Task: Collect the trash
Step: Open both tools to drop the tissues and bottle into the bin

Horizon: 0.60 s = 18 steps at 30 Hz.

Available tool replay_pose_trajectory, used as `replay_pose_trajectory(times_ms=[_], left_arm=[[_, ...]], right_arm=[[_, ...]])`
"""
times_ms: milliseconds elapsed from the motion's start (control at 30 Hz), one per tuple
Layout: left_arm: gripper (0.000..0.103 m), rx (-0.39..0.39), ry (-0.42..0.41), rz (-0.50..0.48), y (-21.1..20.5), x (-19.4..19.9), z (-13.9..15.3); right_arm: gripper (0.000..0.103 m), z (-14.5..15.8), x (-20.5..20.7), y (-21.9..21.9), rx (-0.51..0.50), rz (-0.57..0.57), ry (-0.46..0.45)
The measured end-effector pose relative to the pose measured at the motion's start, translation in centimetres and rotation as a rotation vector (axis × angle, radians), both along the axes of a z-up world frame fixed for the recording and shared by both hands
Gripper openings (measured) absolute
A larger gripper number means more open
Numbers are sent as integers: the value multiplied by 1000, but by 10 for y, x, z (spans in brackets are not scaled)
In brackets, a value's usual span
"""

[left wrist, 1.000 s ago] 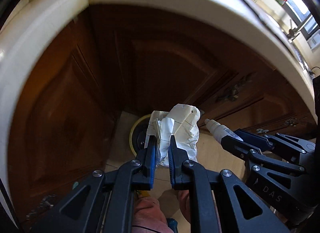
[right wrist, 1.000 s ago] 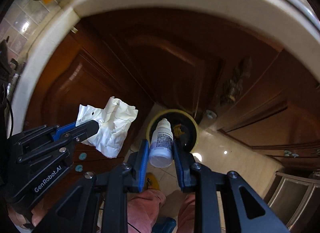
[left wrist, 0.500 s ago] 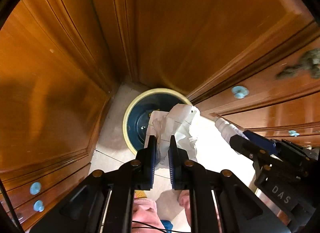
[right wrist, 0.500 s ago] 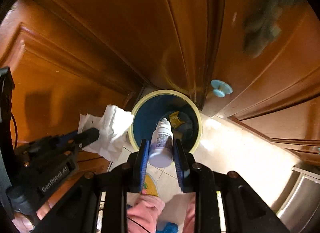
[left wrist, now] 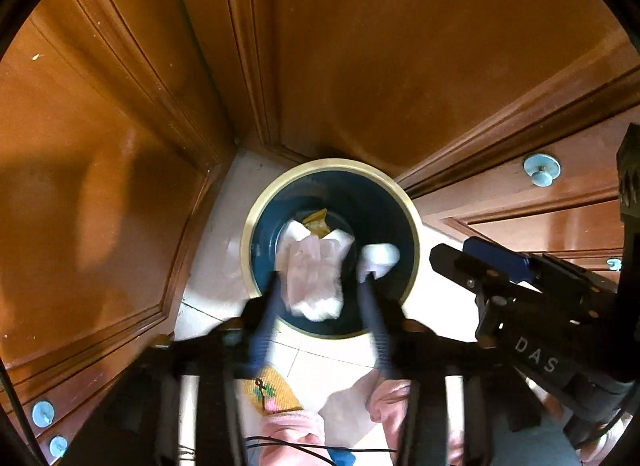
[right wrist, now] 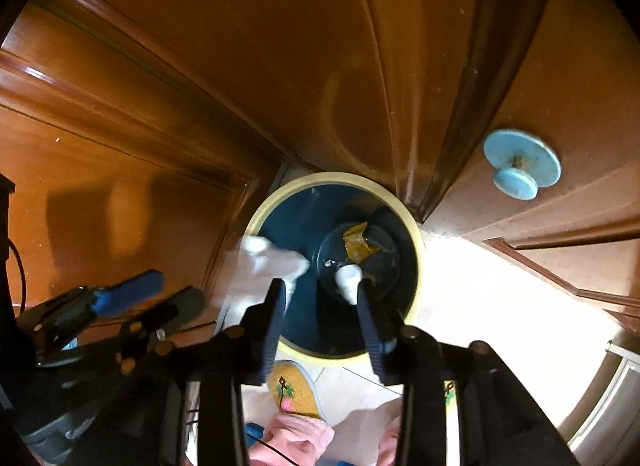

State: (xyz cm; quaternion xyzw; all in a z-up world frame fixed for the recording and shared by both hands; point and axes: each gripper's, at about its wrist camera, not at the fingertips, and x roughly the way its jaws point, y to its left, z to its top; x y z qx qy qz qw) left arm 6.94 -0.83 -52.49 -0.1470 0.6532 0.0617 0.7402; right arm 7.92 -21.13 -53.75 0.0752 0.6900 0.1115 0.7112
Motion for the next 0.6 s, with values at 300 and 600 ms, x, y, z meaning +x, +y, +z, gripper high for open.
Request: replay_pose_trajectory(times_ms=[300, 600], left_arm=[[72, 12, -33, 4, 0, 0, -6], [73, 37, -77, 4, -2, -2, 14]], right_arm=[[39, 1, -4, -6, -17, -33, -17], [39, 32, -13, -10, -24, -69, -30]])
